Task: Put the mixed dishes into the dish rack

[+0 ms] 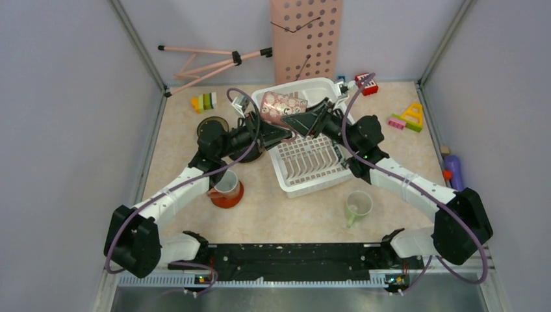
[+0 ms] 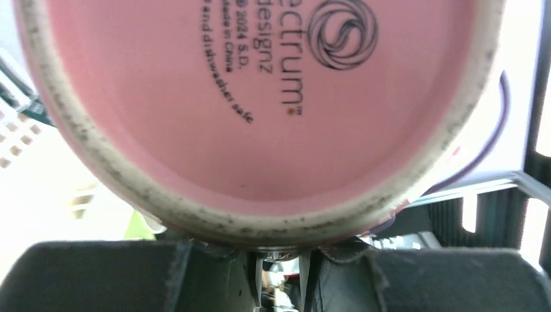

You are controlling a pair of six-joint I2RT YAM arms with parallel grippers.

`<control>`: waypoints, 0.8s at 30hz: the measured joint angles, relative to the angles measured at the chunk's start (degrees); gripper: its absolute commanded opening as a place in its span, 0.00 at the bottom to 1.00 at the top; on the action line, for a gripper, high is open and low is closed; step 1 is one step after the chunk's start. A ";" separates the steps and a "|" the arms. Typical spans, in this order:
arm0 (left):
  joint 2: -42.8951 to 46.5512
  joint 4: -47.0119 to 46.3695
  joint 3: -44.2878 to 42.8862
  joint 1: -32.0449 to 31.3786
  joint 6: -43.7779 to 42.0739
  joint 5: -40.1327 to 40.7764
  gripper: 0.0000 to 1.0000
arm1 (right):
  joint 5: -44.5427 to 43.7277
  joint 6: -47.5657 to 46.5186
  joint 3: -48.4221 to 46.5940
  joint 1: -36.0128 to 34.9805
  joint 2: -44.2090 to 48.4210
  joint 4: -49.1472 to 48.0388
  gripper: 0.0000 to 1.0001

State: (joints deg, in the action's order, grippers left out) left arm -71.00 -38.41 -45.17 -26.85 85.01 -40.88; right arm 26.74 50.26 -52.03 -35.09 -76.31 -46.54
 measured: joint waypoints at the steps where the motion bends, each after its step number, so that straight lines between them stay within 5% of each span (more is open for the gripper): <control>1: 0.00 2.36 -0.61 -0.11 -2.16 0.70 0.00 | -0.59 -0.09 0.48 -0.04 0.37 0.24 0.64; 8: -0.11 23.63 -8.46 -0.92 -20.83 8.41 0.00 | -9.07 -3.85 2.95 0.00 7.50 12.52 0.87; 18: -12.63 40.28 -23.26 -0.52 -40.96 23.63 0.00 | -25.09 -7.02 2.43 0.74 15.63 30.93 0.88; 24: -20.70 40.44 -28.15 -0.63 -46.80 28.41 0.00 | -31.52 -9.57 2.51 0.85 20.13 36.02 0.88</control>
State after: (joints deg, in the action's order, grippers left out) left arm -91.70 2.02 -73.32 -27.49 38.22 -12.47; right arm -4.78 40.69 -49.52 -34.24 -56.18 -10.52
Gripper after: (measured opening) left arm 0.214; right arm 0.881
